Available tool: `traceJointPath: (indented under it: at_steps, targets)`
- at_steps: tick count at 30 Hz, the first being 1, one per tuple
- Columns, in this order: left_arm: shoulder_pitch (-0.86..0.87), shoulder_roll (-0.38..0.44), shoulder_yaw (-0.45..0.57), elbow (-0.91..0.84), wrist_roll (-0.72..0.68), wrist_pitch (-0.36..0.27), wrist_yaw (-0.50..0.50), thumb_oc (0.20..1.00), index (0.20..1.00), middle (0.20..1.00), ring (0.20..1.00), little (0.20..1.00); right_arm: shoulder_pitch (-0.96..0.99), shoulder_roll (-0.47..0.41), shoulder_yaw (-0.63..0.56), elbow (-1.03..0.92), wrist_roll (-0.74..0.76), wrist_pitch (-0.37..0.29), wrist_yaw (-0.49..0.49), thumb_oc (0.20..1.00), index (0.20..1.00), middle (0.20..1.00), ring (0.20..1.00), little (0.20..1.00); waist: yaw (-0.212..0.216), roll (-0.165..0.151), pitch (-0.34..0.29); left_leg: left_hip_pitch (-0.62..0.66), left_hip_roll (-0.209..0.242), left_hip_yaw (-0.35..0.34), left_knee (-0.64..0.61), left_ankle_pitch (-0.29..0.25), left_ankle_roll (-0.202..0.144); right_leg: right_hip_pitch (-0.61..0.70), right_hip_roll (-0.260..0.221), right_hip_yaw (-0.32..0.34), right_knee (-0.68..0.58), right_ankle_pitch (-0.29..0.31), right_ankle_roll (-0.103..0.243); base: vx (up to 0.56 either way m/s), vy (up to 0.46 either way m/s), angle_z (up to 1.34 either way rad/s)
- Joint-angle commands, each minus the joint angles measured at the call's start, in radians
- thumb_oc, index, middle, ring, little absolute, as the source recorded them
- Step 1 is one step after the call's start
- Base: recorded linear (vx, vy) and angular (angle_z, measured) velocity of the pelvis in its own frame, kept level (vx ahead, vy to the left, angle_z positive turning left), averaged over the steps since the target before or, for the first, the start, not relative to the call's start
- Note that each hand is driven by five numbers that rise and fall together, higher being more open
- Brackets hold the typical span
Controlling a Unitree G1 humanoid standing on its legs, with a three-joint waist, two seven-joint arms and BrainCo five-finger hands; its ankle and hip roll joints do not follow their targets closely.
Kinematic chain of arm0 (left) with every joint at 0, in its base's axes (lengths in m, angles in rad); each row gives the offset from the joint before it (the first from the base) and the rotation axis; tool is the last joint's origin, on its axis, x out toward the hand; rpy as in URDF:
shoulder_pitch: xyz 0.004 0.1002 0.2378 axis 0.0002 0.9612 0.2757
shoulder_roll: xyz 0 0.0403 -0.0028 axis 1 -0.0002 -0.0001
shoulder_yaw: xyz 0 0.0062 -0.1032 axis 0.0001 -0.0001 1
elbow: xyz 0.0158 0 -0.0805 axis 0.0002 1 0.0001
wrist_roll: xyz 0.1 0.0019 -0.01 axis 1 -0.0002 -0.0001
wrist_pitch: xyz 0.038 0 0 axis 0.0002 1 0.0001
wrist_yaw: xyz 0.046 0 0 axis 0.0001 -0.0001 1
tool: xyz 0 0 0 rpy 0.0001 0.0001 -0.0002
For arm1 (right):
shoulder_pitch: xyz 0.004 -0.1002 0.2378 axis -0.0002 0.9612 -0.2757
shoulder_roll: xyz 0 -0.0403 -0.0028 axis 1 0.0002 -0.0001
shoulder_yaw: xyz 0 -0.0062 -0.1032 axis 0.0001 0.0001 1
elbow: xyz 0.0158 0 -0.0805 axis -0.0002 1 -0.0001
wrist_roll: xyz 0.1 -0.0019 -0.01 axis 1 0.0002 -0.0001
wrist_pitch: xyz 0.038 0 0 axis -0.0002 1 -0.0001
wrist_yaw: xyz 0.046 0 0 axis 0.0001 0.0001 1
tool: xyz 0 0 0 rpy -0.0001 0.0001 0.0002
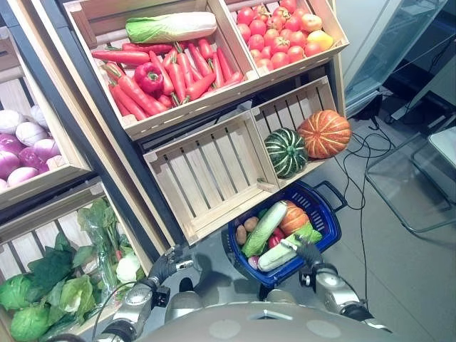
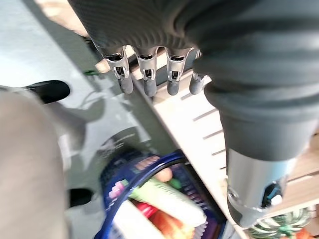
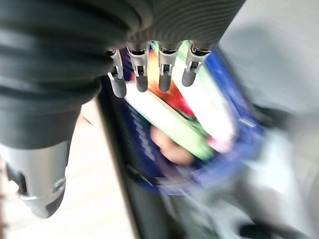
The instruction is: Pick up fruits and vegetables into the basket
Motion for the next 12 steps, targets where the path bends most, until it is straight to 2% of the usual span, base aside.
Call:
traceJointPath:
  at_steps: [1, 5, 6, 8, 10, 12]
  targets:
    - [-0.084, -0.017, -0.004, 0.075, 0.018, 0.021, -0.045, 1.000, 1.000, 1.000, 1.000, 1.000, -0.074, 0.025, 0.010, 0.040, 0.014, -0.010, 0.068, 1.000, 1.000, 1.000, 1.000, 1.000, -0.002, -0.005, 0.031, -0.002, -0.044, 0.005, 0.042, -0.073, 0.055, 0.029, -0.041, -0.028, 0.024, 0.024, 0.045, -0.03, 0.032, 0.01]
    - [-0.097, -0.036, -0.014, 0.115, 0.004, 0.032, -0.070, 1.000, 1.000, 1.000, 1.000, 1.000, -0.077, 0.039, 0.008, 0.098, 0.030, 0.005, 0.113, 1.000, 1.000, 1.000, 1.000, 1.000, -0.010, 0.004, 0.022, 0.006, -0.051, 0.010, 0.037, -0.076, 0.057, 0.037, -0.034, -0.032, 0.018, 0.017, 0.038, -0.04, 0.046, -0.01]
    - [-0.101, -0.040, -0.014, 0.122, -0.020, 0.053, -0.091, 1.000, 1.000, 1.000, 1.000, 1.000, -0.077, 0.042, 0.007, 0.111, 0.026, 0.024, 0.141, 1.000, 1.000, 1.000, 1.000, 1.000, -0.011, 0.007, 0.021, 0.008, -0.053, 0.011, 0.036, -0.076, 0.059, 0.039, -0.033, -0.032, 0.017, 0.015, 0.036, -0.05, 0.048, -0.01]
    - [-0.107, -0.051, -0.006, 0.136, -0.060, 0.076, -0.129, 1.000, 1.000, 1.000, 1.000, 1.000, -0.077, 0.047, 0.007, 0.145, 0.029, 0.019, 0.149, 1.000, 1.000, 1.000, 1.000, 1.000, -0.011, 0.012, 0.018, 0.012, -0.057, 0.009, 0.034, -0.078, 0.062, 0.047, -0.028, -0.034, 0.016, 0.009, 0.030, -0.03, 0.034, 0.00]
    - [-0.108, -0.067, 0.007, 0.157, -0.088, 0.094, -0.157, 1.000, 1.000, 1.000, 1.000, 1.000, -0.081, 0.053, -0.022, 0.185, 0.074, 0.078, 0.188, 1.000, 1.000, 1.000, 1.000, 1.000, -0.009, 0.016, 0.008, 0.024, -0.062, 0.011, 0.026, -0.079, 0.065, 0.066, -0.019, -0.042, 0.005, 0.003, 0.023, 0.00, 0.027, 0.05]
    - [-0.106, -0.074, 0.013, 0.169, -0.070, 0.109, -0.150, 1.000, 1.000, 1.000, 1.000, 1.000, -0.082, 0.051, -0.015, 0.204, 0.024, 0.079, 0.212, 1.000, 1.000, 1.000, 1.000, 1.000, -0.004, 0.017, 0.002, 0.032, -0.064, 0.005, 0.022, -0.081, 0.065, 0.078, -0.015, -0.049, 0.000, -0.001, 0.019, 0.01, 0.016, 0.09]
